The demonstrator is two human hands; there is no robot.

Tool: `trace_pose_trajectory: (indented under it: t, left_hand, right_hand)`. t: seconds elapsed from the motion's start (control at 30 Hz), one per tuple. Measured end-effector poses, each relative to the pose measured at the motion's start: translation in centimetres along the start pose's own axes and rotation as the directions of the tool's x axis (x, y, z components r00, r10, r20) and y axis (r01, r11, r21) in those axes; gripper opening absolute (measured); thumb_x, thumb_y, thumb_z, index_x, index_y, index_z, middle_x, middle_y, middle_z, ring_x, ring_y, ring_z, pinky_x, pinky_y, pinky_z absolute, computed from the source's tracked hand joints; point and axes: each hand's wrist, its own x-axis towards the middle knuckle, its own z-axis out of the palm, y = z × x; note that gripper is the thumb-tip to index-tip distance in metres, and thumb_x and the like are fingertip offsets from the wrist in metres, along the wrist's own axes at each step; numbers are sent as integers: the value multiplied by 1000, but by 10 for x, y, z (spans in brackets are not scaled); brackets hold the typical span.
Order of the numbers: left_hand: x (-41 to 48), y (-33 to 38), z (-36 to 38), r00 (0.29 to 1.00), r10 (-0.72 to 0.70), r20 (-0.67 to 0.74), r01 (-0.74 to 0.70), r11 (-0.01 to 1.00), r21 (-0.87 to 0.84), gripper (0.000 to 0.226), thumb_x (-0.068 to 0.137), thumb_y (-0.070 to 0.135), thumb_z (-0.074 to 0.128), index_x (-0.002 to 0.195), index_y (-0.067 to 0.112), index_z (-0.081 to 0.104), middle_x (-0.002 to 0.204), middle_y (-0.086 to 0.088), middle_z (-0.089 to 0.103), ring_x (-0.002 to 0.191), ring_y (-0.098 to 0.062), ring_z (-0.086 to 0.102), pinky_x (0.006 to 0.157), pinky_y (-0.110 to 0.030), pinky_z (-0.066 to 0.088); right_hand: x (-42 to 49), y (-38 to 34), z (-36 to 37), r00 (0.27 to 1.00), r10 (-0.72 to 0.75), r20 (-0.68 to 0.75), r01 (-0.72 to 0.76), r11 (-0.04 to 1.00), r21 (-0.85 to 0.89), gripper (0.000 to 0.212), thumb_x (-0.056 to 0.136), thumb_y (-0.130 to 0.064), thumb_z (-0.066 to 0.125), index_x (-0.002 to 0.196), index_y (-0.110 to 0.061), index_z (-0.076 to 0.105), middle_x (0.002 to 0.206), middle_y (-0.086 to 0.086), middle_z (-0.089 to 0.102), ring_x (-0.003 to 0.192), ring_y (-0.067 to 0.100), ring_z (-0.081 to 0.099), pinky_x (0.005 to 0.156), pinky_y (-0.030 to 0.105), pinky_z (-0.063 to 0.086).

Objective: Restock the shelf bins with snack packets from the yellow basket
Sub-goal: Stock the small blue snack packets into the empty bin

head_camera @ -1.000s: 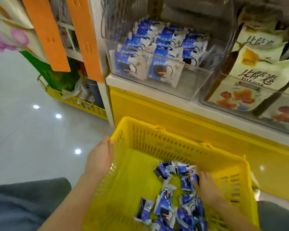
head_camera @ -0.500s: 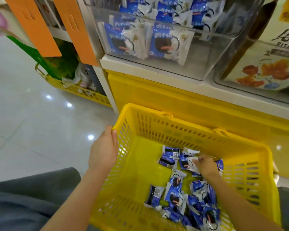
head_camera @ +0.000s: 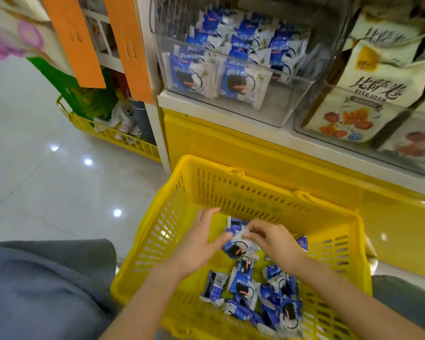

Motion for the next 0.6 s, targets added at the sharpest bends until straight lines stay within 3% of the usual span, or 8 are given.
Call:
trace_pose_trajectory:
  t: [0.1,0.2,0.3,0.37,0.47,0.53,0.6]
  left_hand:
    - [-11,1,18,989,55,141,-46,997,-64,44,82,49,61,121,42,42,118,22,47,104,8,48,86,-16,41]
    - [-18,2,23,992,61,111,-49,992,-112,14,83,45,61,88,50,49,81,25,60,74,6,55,61,-14,41]
    - [-22,1,23,998,24,57,-13,984,-178,11,86,40,61,88,47,52,84,26,63,78,9,59,64,-11,43]
    - [-23,-3,22,1000,-29,3,29,980,-195,9,86,37,62,89,40,54,88,19,65,80,6,61,69,-17,48]
    - [-23,-9,21,996,-82,-20,78,982,-171,7,88,35,60,89,36,53,88,16,64,79,1,61,69,-19,49]
    - [-24,-11,20,995,-97,-27,91,983,-158,8,88,36,59,88,37,51,85,19,63,78,6,59,64,-12,45]
    - [-24,-12,20,993,-113,-28,107,981,-160,9,88,36,59,89,39,51,87,21,63,80,8,59,66,-11,45]
  right_hand:
    - [-11,-21,-4,998,-65,7,64,990,128,12,91,-25,58,91,-14,64,78,3,64,70,23,58,67,34,45]
    - [-18,-27,-3,996,-13,-89,43,936,349,8,91,-19,60,89,-16,67,79,-3,66,75,14,62,67,24,47]
    - [-19,-13,7,961,136,-239,2,866,500,16,94,-12,52,91,-23,63,87,-8,68,81,-1,64,72,11,49]
    - [-22,10,23,936,230,-267,-96,895,436,17,96,-13,48,93,-26,60,90,-7,68,82,-1,63,74,11,50]
    - [-29,52,60,939,337,-62,-317,923,218,17,97,-17,48,109,-18,59,101,0,67,90,13,65,82,29,53]
    - [-35,71,87,916,374,145,-390,914,113,27,97,-16,48,124,-13,53,119,5,62,104,19,61,91,29,49]
    - [-39,81,108,883,396,251,-431,896,101,35,97,-15,49,131,-9,46,124,8,55,109,24,56,98,33,45]
